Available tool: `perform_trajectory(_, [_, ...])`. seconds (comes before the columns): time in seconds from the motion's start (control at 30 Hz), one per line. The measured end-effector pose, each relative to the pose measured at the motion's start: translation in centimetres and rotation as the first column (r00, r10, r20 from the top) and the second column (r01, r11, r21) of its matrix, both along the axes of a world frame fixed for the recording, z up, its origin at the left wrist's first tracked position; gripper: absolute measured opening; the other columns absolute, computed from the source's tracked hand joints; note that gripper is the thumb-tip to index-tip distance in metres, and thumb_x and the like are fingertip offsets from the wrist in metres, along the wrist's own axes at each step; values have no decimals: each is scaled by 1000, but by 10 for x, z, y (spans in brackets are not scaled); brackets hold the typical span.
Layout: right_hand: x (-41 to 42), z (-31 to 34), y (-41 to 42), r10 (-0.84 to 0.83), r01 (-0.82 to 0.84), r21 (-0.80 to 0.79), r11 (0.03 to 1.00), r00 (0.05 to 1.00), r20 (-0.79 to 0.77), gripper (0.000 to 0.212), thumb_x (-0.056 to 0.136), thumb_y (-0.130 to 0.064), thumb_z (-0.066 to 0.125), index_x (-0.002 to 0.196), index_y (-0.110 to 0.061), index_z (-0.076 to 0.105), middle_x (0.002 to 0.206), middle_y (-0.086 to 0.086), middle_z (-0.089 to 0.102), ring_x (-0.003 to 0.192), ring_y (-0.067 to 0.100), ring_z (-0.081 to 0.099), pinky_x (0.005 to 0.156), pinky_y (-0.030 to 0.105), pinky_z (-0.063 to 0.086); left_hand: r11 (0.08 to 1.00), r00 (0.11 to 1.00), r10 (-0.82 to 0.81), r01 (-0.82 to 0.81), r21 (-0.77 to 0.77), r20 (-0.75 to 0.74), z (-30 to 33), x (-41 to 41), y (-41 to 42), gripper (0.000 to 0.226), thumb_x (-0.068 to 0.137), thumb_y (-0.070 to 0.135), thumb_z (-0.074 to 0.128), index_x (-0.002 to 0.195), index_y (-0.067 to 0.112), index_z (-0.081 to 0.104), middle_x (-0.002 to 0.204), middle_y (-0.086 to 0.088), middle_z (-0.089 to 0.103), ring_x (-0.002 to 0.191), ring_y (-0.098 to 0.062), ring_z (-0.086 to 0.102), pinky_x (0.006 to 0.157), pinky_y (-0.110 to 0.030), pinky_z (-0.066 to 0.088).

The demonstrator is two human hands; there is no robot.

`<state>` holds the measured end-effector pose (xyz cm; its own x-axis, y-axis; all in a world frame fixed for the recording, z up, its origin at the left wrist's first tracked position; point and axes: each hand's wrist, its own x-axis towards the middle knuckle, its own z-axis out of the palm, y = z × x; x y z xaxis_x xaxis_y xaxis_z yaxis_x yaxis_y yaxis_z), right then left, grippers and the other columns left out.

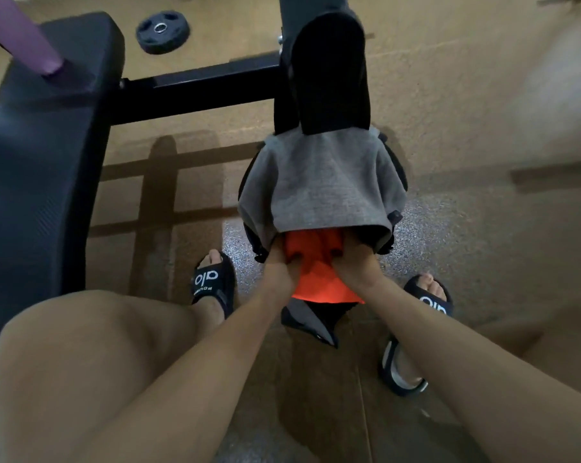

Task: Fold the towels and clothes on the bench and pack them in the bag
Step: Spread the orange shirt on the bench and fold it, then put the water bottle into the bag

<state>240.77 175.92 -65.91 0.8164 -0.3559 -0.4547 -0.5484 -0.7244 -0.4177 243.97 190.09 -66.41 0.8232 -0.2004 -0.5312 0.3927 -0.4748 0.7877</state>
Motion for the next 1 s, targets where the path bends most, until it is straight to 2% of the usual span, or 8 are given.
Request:
perform_trajectory(0.1, [5, -9, 2, 33, -31, -93, 995, 999, 24, 44, 105, -24, 42, 138, 5, 39, 129, 26, 57, 117, 39, 58, 88, 38, 45, 997, 992, 71, -70, -12, 105, -18, 4, 6, 50, 100, -5, 49, 139, 25, 40, 114, 6, 59, 104, -13, 58, 87, -22, 53])
perform_trajectory(0.23, [-4, -23, 4, 187, -163, -259, 952, 980, 71, 47, 91, -6, 30, 133, 10, 46, 115, 29, 60, 100, 40, 65, 77, 42, 56, 947, 974, -224, 226, 226, -37, -29, 19, 18, 45, 84, 28, 64, 124, 36, 47, 134, -12, 54, 123, -19, 59, 105, -40, 49])
perform_trajectory(0.3, [-9, -20, 10, 252, -233, -279, 932, 967, 35, 45, 88, 1, 39, 131, 5, 52, 118, 29, 59, 94, 41, 66, 68, 42, 56, 895, 943, -332, 327, 302, -37, -25, 20, 17, 15, 94, 17, 49, 106, 15, 58, 112, -24, 57, 107, -11, 64, 93, -21, 46])
perform_trajectory(0.4, [-17, -13, 16, 400, -361, -316, 877, 914, 65, 46, 96, -10, 49, 141, -15, 48, 138, 15, 51, 103, 36, 65, 69, 39, 53, 809, 907, -418, 399, 432, -55, -15, 8, 23, 41, 102, 17, 44, 132, -10, 48, 137, -30, 46, 125, -39, 46, 98, -37, 34])
perform_trajectory(0.53, [-34, -19, 18, 531, -491, -307, 815, 845, 59, 19, 84, -17, 53, 81, -14, 71, 76, 6, 67, 67, 30, 67, 48, 30, 46, 667, 812, -581, 514, 540, -55, -14, -6, 45, 52, 106, 24, 43, 152, 3, 29, 158, -27, 23, 143, -41, 33, 114, -40, 31])
perform_trajectory(0.8, [-58, 10, 40, 534, -510, -358, 782, 845, -37, 53, 84, -45, 34, 90, -11, 74, 87, 15, 72, 87, 37, 67, 73, 39, 56, 473, 635, -757, 695, 542, -153, 26, -28, 81, 59, 104, 36, 45, 156, 17, 25, 157, -19, 31, 143, -37, 36, 114, -43, 35])
perform_trajectory(0.93, [-65, 49, 56, 587, -570, -333, 751, 808, -59, 40, 94, -37, 44, 123, -13, 59, 123, 14, 60, 119, 36, 52, 97, 41, 43, 381, 526, -827, 785, 488, -201, 78, -26, 100, 46, 105, 35, 46, 149, 22, 38, 146, -11, 52, 133, -32, 50, 98, -35, 42])
perform_trajectory(1.0, [-57, 72, 67, 610, -589, -274, 760, 792, -10, 31, 94, -32, 47, 119, -16, 56, 121, 11, 58, 117, 33, 53, 93, 40, 45, 428, 576, -797, 752, 502, -182, 109, -13, 111, 54, 105, 37, 46, 156, 26, 29, 152, -10, 47, 138, -30, 45, 105, -36, 39])
